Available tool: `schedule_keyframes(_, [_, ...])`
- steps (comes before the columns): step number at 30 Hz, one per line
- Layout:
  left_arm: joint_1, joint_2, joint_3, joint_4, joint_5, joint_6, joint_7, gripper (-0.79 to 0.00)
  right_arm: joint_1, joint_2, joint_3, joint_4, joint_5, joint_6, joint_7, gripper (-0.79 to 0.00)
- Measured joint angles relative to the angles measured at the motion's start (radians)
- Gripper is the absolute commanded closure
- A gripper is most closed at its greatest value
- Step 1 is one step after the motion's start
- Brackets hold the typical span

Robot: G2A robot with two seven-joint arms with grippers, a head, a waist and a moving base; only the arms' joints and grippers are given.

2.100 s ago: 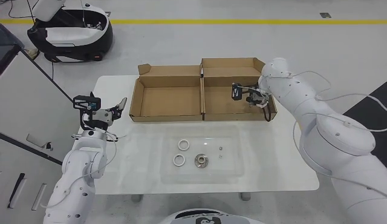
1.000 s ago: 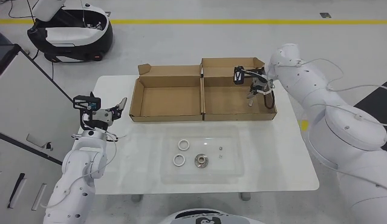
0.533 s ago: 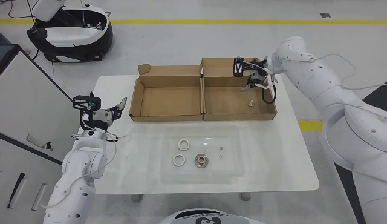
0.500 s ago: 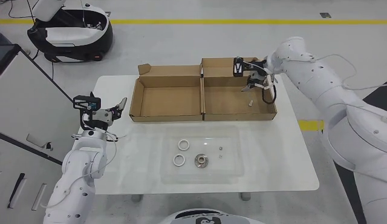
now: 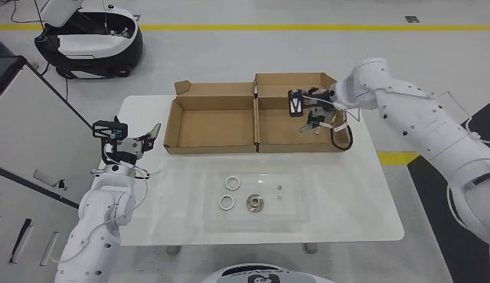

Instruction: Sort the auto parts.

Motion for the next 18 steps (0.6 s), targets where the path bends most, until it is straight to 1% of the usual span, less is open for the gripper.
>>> schedule_keyframes(3, [0.000, 0.000, 0.000, 0.000, 0.000, 0.000, 0.000, -0.785, -0.055, 0.060, 0.055, -0.181, 0.098, 0.035, 0.147, -0.785])
schedule_keyframes(6, [0.000, 0.000, 0.000, 0.000, 0.000, 0.000, 0.000, -0.785, -0.093, 0.105, 0.099, -0.324, 0.191, 0.056, 0.273, -0.785])
schedule_keyframes(9, [0.000, 0.000, 0.000, 0.000, 0.000, 0.000, 0.000, -0.785, -0.114, 0.134, 0.111, -0.425, 0.268, 0.074, 0.372, -0.785])
schedule_keyframes(13, [0.000, 0.000, 0.000, 0.000, 0.000, 0.000, 0.000, -0.785, -0.093, 0.153, 0.057, -0.494, 0.311, 0.111, 0.411, -0.785])
schedule_keyframes(18, [0.000, 0.000, 0.000, 0.000, 0.000, 0.000, 0.000, -0.785, -0.014, 0.156, -0.038, -0.523, 0.378, 0.152, 0.452, -0.785])
